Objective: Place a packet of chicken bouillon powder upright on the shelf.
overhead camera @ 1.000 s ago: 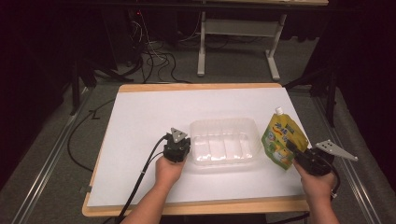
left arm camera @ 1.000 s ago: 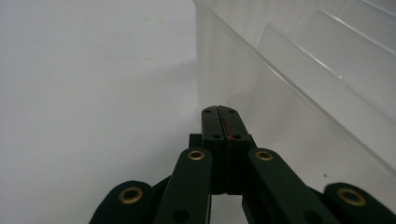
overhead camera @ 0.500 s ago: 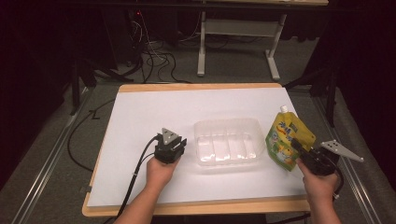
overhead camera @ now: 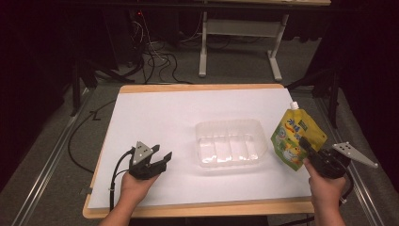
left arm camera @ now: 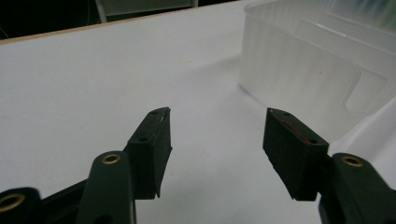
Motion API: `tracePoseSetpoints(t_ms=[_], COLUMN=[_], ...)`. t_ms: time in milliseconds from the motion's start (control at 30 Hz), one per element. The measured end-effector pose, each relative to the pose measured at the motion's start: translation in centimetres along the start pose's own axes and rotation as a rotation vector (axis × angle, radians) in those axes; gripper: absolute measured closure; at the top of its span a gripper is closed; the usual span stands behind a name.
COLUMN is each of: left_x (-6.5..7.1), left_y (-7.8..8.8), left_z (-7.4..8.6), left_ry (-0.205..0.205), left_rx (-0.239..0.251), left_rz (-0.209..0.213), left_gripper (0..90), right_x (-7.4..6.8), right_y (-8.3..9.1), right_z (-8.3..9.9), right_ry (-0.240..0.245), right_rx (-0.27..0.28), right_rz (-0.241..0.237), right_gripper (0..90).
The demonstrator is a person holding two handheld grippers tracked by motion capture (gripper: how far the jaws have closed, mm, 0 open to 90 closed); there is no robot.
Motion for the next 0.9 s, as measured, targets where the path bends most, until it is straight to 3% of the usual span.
tracePoseSetpoints(t_ms=[67, 200, 367, 700, 733, 900], left_x=[0.1, 0.2, 0.6, 1.9, 2.1, 2.7], left_y=[-0.2, -0.2, -0.4, -0.5, -0.5, -0.8], left_z=[0.2, 0.1, 0.2, 0.3, 0.4, 0.6], left_ry=[-0.014, 0.01, 0.02, -0.019, -0.017, -0.019], left_rx=[-0.013, -0.008, -0.016, -0.006, -0.008, -0.011], left_rz=[0.005, 0.025, 0.055, 0.062, 0.074, 0.084], left_gripper=[39.3, 35.2, 37.8, 33.6, 32.6, 32.1], right_x=[-0.2, -0.5, -0.7, -1.2, -1.6, -3.1], right_y=[0.1, 0.3, 0.6, 1.8, 2.0, 1.5], right_z=[-0.3, -1.1, -2.1, -6.1, -7.1, -8.2], right_ry=[-0.002, 0.0, 0.009, 0.036, 0.035, 0.023], right_rx=[0.008, 0.025, 0.043, 0.102, 0.116, 0.132], right_rz=[0.0, 0.01, 0.015, 0.025, 0.015, -0.02], right_gripper=[89.0, 89.1, 89.2, 89.3, 89.3, 89.3])
Point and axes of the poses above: each handheld gripper's, and its own axes: y roughly backward along the jaws, z roughly out of its underside, x roughly to its right, the point moved 8 cm from there along -y, roughly forward along the jaws, and after that the axes turned 11 degrees about y, right-handed, at the moved point
